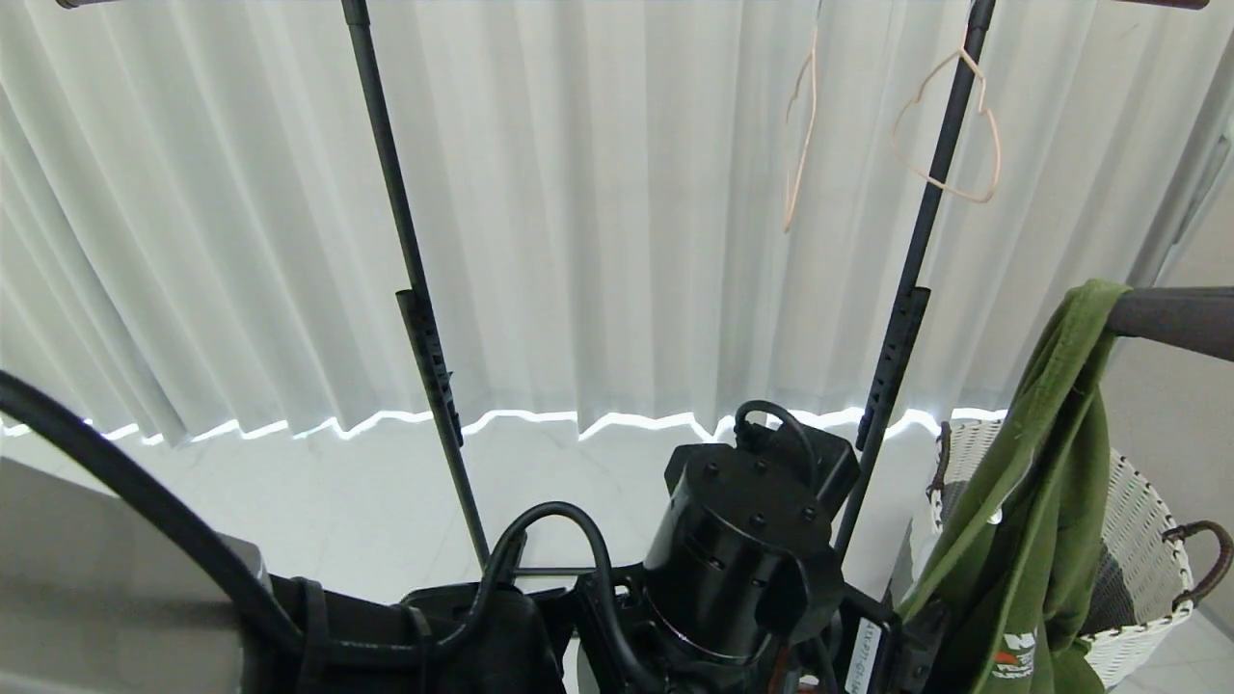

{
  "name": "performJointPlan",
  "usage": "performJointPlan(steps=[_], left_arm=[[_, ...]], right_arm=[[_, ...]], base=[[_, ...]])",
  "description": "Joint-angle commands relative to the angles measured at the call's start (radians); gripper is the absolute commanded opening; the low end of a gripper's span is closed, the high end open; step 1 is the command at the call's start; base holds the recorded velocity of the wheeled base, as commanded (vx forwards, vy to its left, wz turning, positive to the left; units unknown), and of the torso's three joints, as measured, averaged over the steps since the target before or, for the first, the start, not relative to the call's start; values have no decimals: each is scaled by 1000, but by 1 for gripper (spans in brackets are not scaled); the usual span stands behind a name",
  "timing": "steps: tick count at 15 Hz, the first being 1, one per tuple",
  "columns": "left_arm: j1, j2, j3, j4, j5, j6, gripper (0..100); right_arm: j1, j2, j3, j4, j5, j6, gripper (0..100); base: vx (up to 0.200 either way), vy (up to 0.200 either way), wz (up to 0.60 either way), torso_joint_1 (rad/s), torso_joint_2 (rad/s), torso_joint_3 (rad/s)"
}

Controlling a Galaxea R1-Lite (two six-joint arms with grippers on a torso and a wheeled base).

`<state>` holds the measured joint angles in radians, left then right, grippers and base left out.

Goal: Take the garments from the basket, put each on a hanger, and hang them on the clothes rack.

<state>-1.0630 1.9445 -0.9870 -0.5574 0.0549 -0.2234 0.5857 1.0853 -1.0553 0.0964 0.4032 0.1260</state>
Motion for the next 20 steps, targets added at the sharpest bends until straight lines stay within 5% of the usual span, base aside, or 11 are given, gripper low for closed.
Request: performJointPlan(steps=[1, 4, 5, 7, 10, 14, 20], left_arm=[[1, 2, 22, -1, 0, 3, 100], [6, -4, 54, -1, 2, 27, 100], [6, -4, 54, -1, 2, 29, 0], [6, -4, 48, -4, 19, 29, 0], [8, -55, 88, -4, 171, 68, 0], [31, -305, 180, 7, 183, 22, 0], [52, -685, 142, 392, 200, 21, 0]], right_arm=[[0, -1, 0, 0, 0, 0, 0], [0, -4, 1, 0, 0, 0, 0], [0, -4, 1, 0, -1, 0, 0], [0, -4, 1, 0, -1, 0, 0], [-1, -30, 15, 2, -15, 0, 0], [-6, -71, 75, -37, -14, -2, 0], [-6, -39, 141, -165, -12, 0, 0]], base=[[0, 0, 0, 0, 0, 0], [0, 0, 0, 0, 0, 0], [0, 0, 0, 0, 0, 0], [0, 0, 0, 0, 0, 0], [0, 0, 0, 0, 0, 0], [0, 0, 0, 0, 0, 0], [0, 0, 0, 0, 0, 0]])
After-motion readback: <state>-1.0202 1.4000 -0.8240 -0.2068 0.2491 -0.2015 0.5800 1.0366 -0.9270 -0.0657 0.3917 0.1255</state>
